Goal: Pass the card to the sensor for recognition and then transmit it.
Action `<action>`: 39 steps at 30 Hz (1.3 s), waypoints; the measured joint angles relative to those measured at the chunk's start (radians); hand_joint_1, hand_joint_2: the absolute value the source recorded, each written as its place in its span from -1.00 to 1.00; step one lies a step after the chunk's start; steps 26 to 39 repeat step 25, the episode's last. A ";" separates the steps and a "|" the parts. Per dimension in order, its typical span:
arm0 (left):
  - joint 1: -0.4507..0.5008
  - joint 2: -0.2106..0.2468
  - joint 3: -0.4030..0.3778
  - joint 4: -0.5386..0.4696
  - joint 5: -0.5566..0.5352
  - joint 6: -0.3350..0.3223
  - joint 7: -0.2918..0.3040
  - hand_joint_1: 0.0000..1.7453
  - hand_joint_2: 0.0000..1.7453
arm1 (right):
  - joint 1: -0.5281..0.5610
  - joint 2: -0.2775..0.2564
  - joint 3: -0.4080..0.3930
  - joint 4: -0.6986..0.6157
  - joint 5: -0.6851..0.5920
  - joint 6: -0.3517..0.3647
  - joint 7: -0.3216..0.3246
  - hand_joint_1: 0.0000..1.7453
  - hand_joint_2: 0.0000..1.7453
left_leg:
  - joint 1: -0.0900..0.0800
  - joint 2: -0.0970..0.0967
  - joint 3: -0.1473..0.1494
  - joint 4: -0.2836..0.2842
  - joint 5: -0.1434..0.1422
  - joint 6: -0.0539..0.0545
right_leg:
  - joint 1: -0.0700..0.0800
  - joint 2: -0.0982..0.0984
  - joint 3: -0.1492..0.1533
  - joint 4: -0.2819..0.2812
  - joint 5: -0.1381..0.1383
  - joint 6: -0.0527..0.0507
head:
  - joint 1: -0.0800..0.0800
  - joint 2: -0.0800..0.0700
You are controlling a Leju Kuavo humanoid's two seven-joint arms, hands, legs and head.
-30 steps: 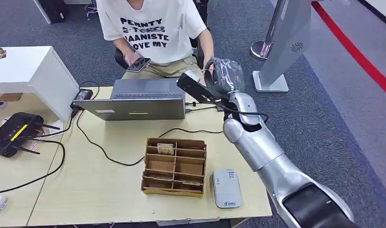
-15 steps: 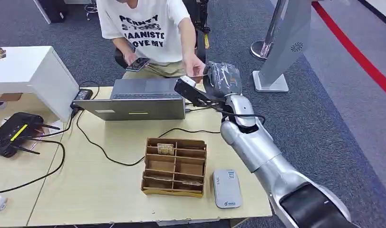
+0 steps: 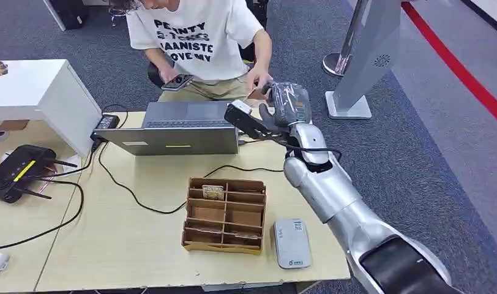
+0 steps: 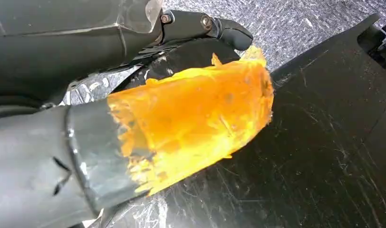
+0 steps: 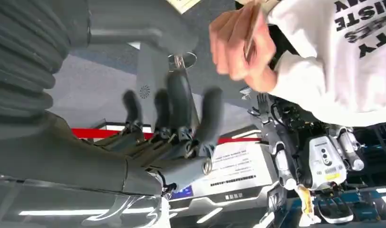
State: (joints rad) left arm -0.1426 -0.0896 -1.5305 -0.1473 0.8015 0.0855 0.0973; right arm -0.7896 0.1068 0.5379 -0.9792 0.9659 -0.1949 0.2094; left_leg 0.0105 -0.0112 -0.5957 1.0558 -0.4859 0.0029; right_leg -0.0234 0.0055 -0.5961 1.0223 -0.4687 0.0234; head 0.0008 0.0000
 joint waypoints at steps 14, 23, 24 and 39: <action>0.004 0.000 0.000 0.000 0.055 0.022 -0.013 -1.00 -1.00 | 0.172 0.018 -0.024 -0.150 -0.205 -0.018 -0.160 -1.00 -1.00 | 0.000 0.000 0.000 0.000 0.000 0.000 | 0.000 0.000 -0.001 0.000 -0.001 0.000 | 0.001 0.000; 0.015 0.001 0.000 0.000 0.102 0.047 -0.028 -1.00 -1.00 | 0.449 -0.028 -0.020 -0.424 -0.846 0.149 -0.393 -1.00 -1.00 | 0.000 0.000 -0.001 0.000 -0.001 0.000 | 0.000 -0.001 -0.001 -0.001 -0.001 0.000 | 0.000 0.000; 0.016 0.002 0.000 0.000 0.104 0.049 -0.029 -1.00 -1.00 | 0.473 -0.044 -0.019 -0.443 -0.915 0.203 -0.428 -1.00 -1.00 | 0.000 0.000 -0.001 0.000 -0.001 0.000 | 0.000 -0.001 -0.001 -0.001 -0.001 0.000 | 0.000 0.000; 0.017 0.002 0.000 0.000 0.105 0.051 -0.031 -1.00 -1.00 | 0.498 -0.061 -0.017 -0.461 -0.976 0.248 -0.458 -1.00 -1.00 | 0.000 0.000 -0.001 0.000 -0.001 0.000 | 0.000 -0.001 -0.001 -0.001 -0.001 0.000 | 0.000 0.000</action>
